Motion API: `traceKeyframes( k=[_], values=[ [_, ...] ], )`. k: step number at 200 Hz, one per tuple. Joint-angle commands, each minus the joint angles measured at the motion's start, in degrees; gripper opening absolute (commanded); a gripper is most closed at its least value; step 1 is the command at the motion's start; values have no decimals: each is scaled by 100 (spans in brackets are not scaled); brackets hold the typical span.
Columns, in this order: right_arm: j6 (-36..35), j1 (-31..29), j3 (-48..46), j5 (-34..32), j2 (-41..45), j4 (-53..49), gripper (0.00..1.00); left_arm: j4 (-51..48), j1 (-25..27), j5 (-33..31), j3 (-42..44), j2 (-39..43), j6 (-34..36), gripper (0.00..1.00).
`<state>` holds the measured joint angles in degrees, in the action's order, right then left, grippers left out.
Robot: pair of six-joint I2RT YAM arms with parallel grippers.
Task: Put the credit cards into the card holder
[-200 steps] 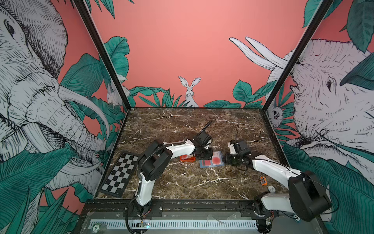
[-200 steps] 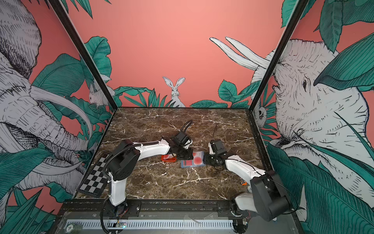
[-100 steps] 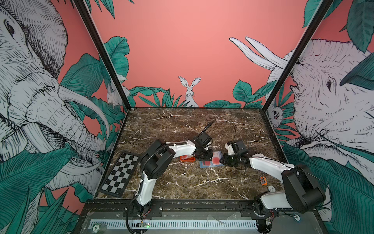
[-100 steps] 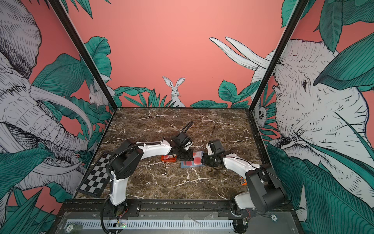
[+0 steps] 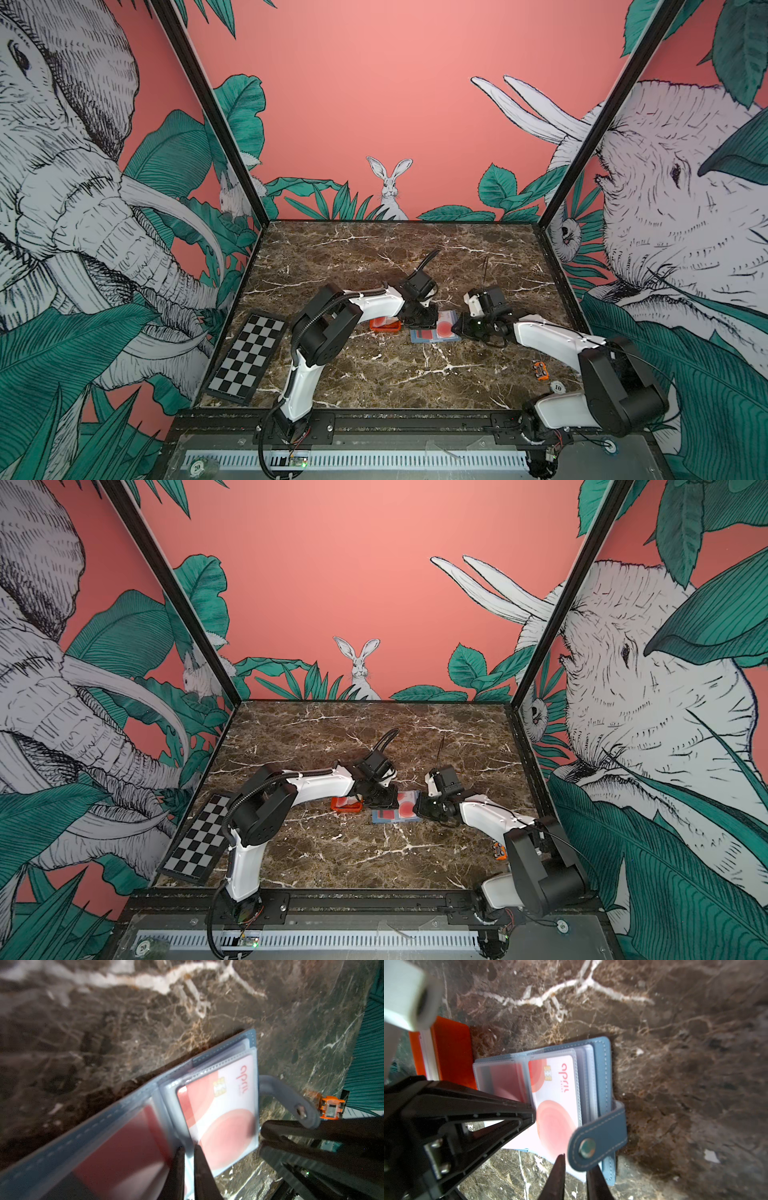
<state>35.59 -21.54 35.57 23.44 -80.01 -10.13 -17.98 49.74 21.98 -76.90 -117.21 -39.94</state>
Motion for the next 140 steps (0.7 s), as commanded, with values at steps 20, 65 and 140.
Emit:
traceKeyframes(
  k=[20,65,140],
  values=[
    [-11,97,13,415,-151,344,24,-308,27,-90,-18,-197,85,11],
    [22,105,-17,495,-345,473,24,-294,28,-88,-18,-188,81,11],
    [-76,101,38,141,-237,178,24,-285,27,-80,-9,-180,74,11]
  ],
)
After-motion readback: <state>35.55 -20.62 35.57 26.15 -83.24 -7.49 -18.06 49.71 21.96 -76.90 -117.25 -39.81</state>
